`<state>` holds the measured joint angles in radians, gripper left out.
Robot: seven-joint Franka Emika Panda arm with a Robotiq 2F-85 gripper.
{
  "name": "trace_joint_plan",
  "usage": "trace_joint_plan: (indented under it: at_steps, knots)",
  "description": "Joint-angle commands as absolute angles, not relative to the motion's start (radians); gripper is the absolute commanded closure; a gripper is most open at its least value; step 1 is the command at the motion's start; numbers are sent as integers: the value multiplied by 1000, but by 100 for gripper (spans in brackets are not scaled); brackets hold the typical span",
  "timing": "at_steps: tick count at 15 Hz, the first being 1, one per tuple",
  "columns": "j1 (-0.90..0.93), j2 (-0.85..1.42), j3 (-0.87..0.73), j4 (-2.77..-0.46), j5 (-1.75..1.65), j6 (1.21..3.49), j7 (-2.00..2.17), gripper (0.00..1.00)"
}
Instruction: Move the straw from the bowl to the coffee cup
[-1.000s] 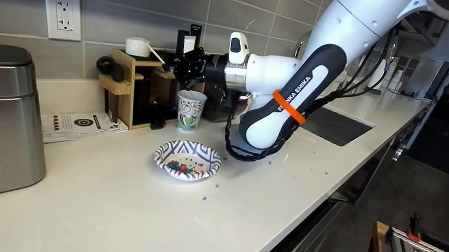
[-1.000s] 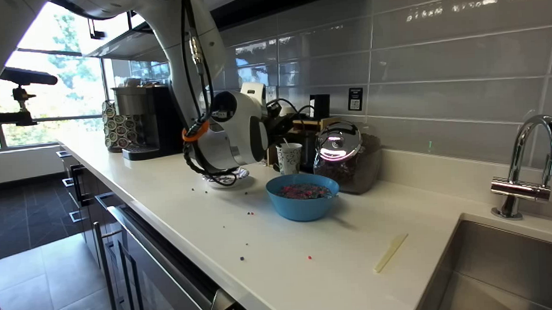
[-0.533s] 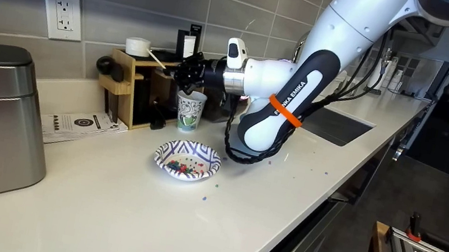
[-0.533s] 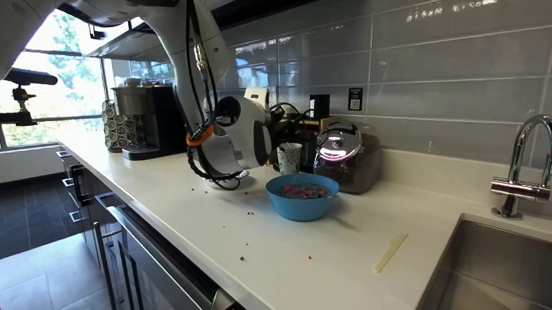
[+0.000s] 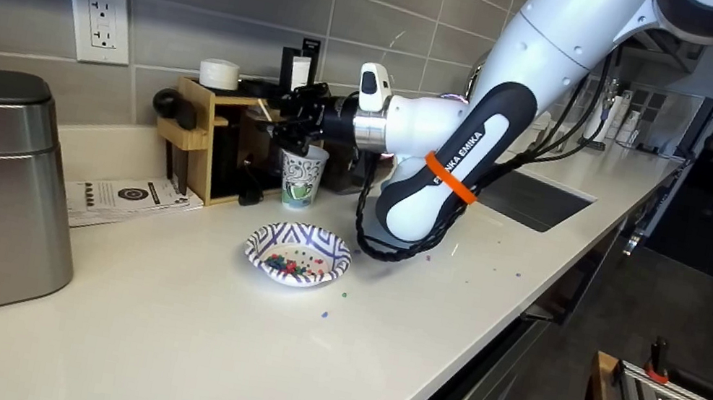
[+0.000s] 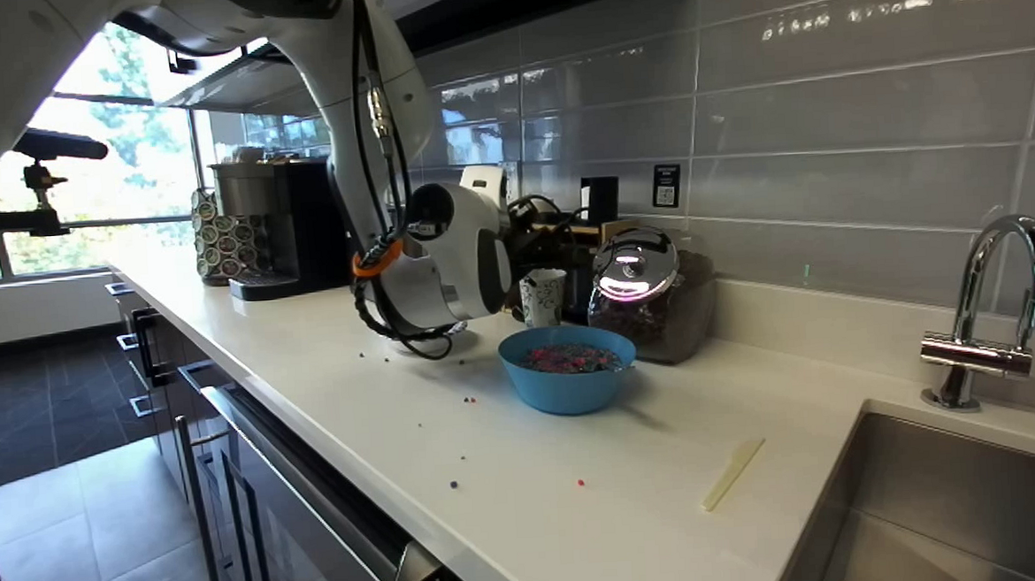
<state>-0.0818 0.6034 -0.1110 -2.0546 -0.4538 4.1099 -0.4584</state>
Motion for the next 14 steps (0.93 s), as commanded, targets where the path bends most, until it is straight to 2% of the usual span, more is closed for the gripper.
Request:
trace_joint_plan:
  at_steps: [1, 3, 4, 9, 14]
  knots:
    - [-79, 613, -130, -2034, -483, 4121, -433, 16]
    - [-82, 593, -128, -2047, -490, 4116, -420, 2]
    - [-83, 572, -128, -2062, -499, 4104, -410, 0]
    - [-77, 422, -125, -2169, -476, 3979, -334, 0]
    - [-113, 220, -82, -2292, -589, 3796, -140, 0]
